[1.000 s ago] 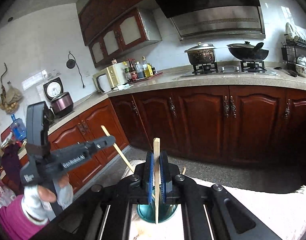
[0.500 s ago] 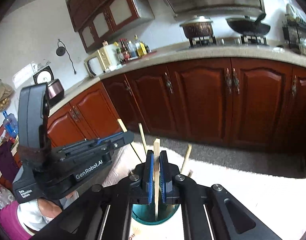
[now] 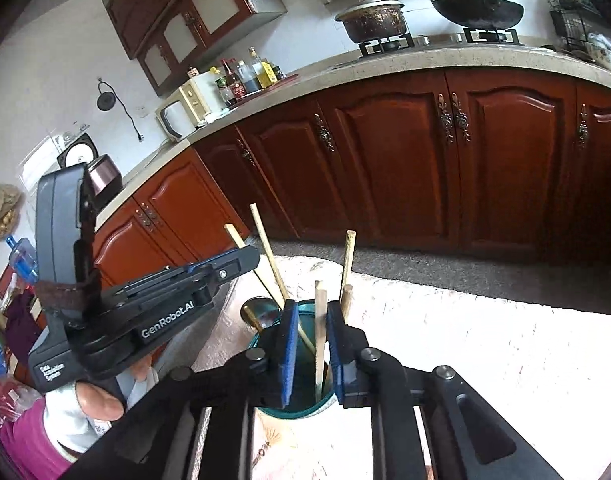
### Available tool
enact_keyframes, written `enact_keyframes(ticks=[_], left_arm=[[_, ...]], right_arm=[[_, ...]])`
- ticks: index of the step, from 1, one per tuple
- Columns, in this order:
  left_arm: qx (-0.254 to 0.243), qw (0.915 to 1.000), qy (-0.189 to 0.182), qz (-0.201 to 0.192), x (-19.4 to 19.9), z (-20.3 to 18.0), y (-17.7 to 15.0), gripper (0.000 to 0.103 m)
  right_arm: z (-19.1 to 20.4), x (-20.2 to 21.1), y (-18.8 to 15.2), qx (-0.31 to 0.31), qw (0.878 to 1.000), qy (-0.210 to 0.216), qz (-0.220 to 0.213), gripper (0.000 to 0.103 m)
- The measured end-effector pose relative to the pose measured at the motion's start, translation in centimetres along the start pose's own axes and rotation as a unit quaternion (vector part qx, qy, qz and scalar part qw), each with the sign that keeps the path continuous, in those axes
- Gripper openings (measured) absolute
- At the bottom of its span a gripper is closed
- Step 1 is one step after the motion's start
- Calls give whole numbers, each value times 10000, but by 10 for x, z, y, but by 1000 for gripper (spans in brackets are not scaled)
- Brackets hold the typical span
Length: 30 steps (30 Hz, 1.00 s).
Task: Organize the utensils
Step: 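Lift both chopsticks, lower them into the cup and open both tools, then move both open tools back from the cup toward the fork and chopstick on the cloth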
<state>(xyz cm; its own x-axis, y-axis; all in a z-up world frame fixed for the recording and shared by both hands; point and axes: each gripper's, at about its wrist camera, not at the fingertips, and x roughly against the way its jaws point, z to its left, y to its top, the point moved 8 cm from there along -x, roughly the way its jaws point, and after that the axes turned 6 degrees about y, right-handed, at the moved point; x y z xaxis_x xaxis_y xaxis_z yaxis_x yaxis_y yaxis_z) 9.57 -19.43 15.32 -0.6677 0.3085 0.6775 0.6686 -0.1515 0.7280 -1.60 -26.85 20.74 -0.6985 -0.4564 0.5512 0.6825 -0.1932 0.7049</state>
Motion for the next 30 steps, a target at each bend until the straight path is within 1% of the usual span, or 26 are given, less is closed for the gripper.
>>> enact_keyframes(ticks=[2, 3, 4, 6, 11, 14, 18, 19, 26, 30], left_arm=[[13, 10000, -12, 34, 2, 0, -2, 13], [31, 10000, -23, 45, 3, 0, -3, 22], [53, 10000, -37, 47, 5, 1, -4, 32], [89, 9999, -71, 29, 9, 1, -4, 41], [8, 10000, -81, -2, 20, -3, -10, 43], [-58, 9999, -69, -58, 31, -7, -16, 49], [-141, 9998, 33, -151, 43, -11, -25, 58], [-167, 9997, 45, -171, 47, -14, -29, 60], [-351, 9992, 70, -193, 64, -30, -53, 61], [-427, 9989, 61, -201, 72, -39, -66, 62]], right_arm=[[1, 3, -1, 18, 10000, -33, -6, 25], [1, 5, 0, 24, 10000, -52, -4, 27], [1, 7, -1, 14, 10000, -50, -15, 29], [1, 13, -2, -10, 10000, -46, -48, 30], [-2, 24, -9, 1, 9999, -157, -45, 32], [-3, 33, -16, 65, 9996, -272, -73, 34], [-6, 47, -27, 175, 9984, -517, -148, 49], [-6, 50, -29, 188, 9981, -555, -167, 50], [-13, 69, -52, 147, 9971, -731, -153, 51], [-17, 78, -65, 172, 9961, -856, -100, 57]])
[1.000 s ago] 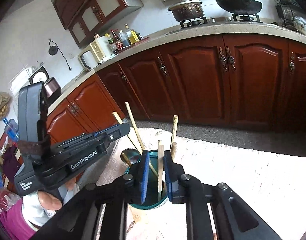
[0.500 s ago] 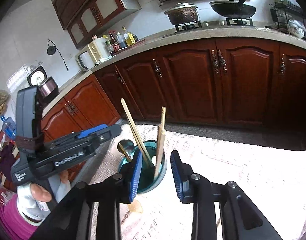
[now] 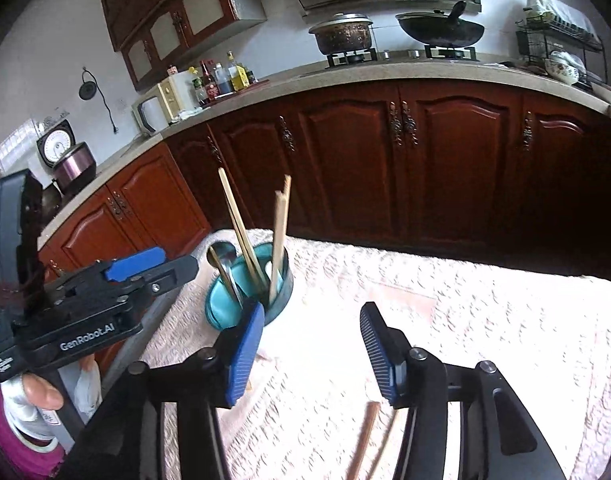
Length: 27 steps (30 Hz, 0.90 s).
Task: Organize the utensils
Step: 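Move both open tools back from the cup toward the fork and chopstick on the cloth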
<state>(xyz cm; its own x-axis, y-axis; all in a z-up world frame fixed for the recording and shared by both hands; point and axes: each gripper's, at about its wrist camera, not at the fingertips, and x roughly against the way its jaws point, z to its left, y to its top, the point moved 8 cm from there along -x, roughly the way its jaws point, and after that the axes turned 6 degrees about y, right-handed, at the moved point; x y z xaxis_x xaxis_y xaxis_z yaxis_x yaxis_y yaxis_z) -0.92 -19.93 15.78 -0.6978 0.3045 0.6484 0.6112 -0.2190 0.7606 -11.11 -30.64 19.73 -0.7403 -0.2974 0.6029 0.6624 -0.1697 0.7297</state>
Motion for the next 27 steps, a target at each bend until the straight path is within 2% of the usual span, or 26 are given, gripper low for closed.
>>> enact_keyframes(ticks=[11, 16, 22, 25, 27], left_arm=[[-161, 9993, -207, 260, 3, -36, -38, 63], [-166, 9986, -307, 399, -3, -48, -53, 63], [-153, 9970, -341, 677, -19, -54, -80, 63], [-155, 9955, -324, 881, -30, -55, -94, 63], [-172, 9944, -314, 994, -38, -55, -102, 63]], right_arm=[[-32, 18, -46, -240, 9992, -289, 129, 60], [-54, 18, -71, -281, 9975, -581, 279, 61], [-86, -16, -113, -713, 9915, -662, 869, 59], [-95, -41, -129, -792, 9881, -675, 1130, 48], [-101, -59, -131, -893, 9864, -632, 1225, 47]])
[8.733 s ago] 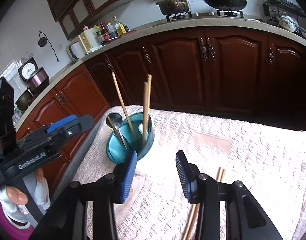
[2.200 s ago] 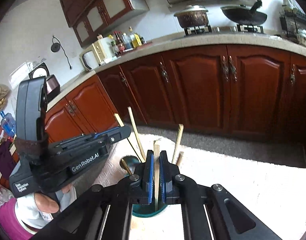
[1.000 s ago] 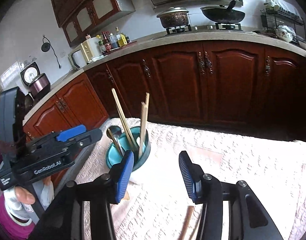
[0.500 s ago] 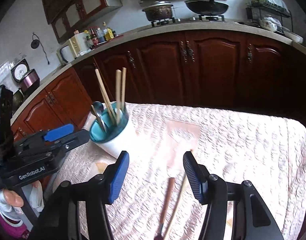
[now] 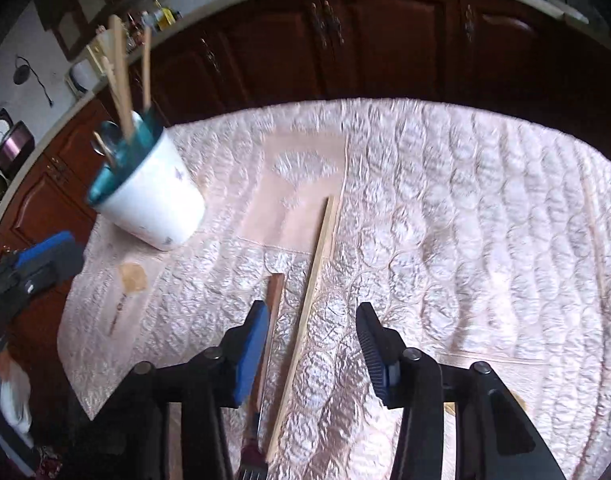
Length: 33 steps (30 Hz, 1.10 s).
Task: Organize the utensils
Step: 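Move both open tools back from the cup toward the fork and chopstick on the cloth, then close the left tool on the fork while the right tool grasps the last chopstick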
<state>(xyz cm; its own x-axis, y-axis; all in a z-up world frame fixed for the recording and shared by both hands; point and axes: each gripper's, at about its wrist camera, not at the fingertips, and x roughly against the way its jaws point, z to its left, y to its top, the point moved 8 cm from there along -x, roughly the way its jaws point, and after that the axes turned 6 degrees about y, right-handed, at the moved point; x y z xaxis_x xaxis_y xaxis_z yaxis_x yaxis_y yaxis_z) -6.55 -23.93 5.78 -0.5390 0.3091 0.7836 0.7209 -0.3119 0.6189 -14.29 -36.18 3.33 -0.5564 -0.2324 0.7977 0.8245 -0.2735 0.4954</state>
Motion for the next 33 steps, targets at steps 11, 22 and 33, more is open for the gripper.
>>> enact_keyframes(ticks=[11, 22, 33], left_arm=[[-5, 9987, -163, 474, -35, -6, -16, 63], [-111, 9946, -547, 879, -73, -36, -18, 63], [-301, 9871, -721, 1401, -127, -77, -24, 45]], right_arm=[[-19, -75, 52, -239, 9989, 21, 408, 44], [-46, -49, 35, 210, 9977, -132, 630, 11], [-87, -22, 24, -179, 9972, 113, 719, 18]])
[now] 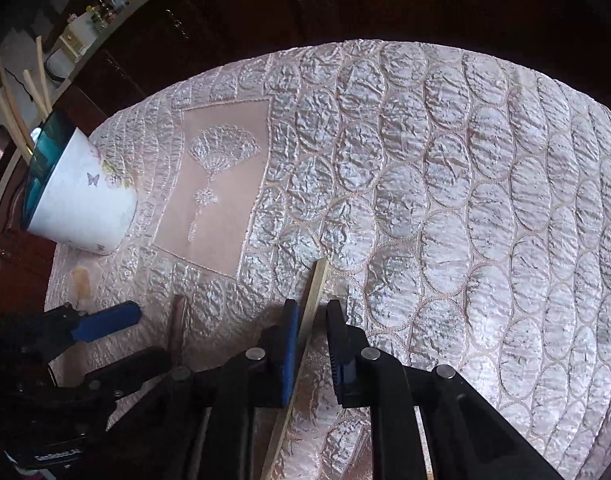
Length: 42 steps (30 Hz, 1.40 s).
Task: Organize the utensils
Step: 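Close the left tool on the fork while the right tool grasps the last chopstick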
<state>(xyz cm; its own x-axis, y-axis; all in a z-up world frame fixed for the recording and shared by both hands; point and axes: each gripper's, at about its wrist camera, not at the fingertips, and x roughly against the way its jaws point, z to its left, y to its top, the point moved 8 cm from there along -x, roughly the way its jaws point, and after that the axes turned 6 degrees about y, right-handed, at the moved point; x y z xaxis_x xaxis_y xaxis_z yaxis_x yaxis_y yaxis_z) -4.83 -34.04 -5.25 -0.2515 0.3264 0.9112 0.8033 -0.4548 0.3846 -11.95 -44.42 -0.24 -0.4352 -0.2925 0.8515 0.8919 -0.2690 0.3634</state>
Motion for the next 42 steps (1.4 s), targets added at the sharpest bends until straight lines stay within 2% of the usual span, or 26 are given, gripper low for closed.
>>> enact_keyframes(ticks=[4, 5, 7, 9, 12, 15, 19, 27, 29, 31, 33, 36, 42], left_arm=[[60, 9999, 80, -18, -8, 2, 3, 39], [43, 9999, 97, -39, -8, 1, 3, 37], [-16, 9999, 139, -44, -13, -1, 6, 22], [-74, 9999, 96, -34, -14, -3, 7, 17], [-14, 9999, -103, 19, -8, -2, 6, 16], [70, 9997, -217, -129, 19, 11, 12, 16], [90, 9982, -350, -480, 60, 19, 15, 15], [67, 9930, -367, -1123, 132, 29, 7, 13], [11, 9917, -334, -1242, 142, 27, 4, 13], [19, 9909, -280, -1313, 147, 31, 2, 13], [83, 9907, -313, -1321, 149, 36, 0, 13], [147, 9899, -334, -1367, 154, 39, -5, 13], [247, 9886, -363, -1440, 164, 41, -13, 12]], right_arm=[[3, -7, 15, 34, 10000, -1, 5, 18], [6, -8, 7, 22, 10000, 11, -33, 18], [5, -8, 8, -37, 9999, 53, -123, 18], [9, -12, 9, -2, 9999, 45, -157, 15], [16, -12, 8, 105, 9998, 2, -181, 11], [29, 3, 8, 107, 9991, 145, -393, 9], [48, 35, 4, 230, 9968, 338, -687, 8], [80, 101, 0, 488, 9887, 671, -1252, 8], [87, 109, -2, 645, 9871, 648, -1315, 8], [83, 109, -4, 693, 9886, 483, -1243, 8], [76, 96, -7, 605, 9913, 506, -1054, 11], [66, 51, -10, 549, 9965, 125, -625, 19], [45, -23, -8, 324, 9991, -257, 26, 19]])
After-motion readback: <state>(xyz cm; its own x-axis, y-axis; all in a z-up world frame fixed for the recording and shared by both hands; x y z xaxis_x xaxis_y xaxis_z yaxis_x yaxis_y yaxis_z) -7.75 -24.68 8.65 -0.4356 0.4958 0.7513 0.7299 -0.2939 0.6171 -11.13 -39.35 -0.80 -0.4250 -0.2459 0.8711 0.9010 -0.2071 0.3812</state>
